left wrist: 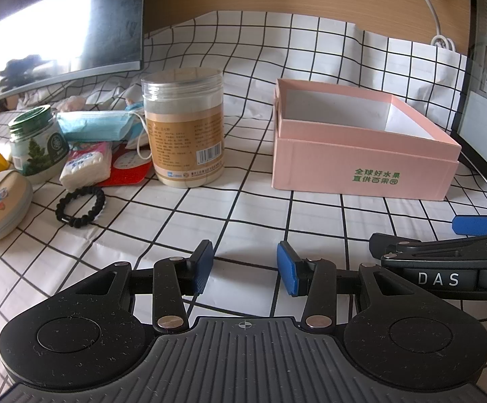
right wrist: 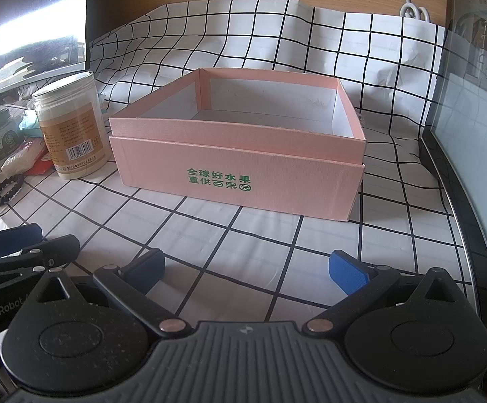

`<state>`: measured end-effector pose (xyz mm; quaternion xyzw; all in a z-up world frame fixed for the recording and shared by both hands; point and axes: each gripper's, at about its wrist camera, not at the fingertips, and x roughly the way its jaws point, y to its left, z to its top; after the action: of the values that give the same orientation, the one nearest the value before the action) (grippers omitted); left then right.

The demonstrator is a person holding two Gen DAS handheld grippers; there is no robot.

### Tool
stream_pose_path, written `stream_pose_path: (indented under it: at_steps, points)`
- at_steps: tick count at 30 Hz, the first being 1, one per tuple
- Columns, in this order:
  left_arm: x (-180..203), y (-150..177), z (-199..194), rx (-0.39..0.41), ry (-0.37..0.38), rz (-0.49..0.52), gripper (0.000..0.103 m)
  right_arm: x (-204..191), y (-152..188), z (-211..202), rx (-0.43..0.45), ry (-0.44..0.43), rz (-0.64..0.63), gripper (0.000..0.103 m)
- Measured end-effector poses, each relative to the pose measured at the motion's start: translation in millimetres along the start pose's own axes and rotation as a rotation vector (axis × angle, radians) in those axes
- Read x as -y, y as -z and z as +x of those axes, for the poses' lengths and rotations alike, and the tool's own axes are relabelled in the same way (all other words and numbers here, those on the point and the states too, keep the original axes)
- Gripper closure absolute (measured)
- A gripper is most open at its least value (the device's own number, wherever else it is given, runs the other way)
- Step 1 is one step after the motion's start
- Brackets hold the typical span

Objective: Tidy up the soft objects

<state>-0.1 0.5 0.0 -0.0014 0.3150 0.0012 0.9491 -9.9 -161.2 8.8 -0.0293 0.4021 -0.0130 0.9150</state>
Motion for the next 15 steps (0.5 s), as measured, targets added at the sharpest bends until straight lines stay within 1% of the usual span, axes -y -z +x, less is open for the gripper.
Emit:
stream_pose_path:
  at_steps: [15]
  points:
    - [-0.4, -0.5, 0.9, 0.0, 0.002, -0.002, 0.057, 0.2, 0.1, 0.1, 0.0, 0.0, 0.0, 0.0]
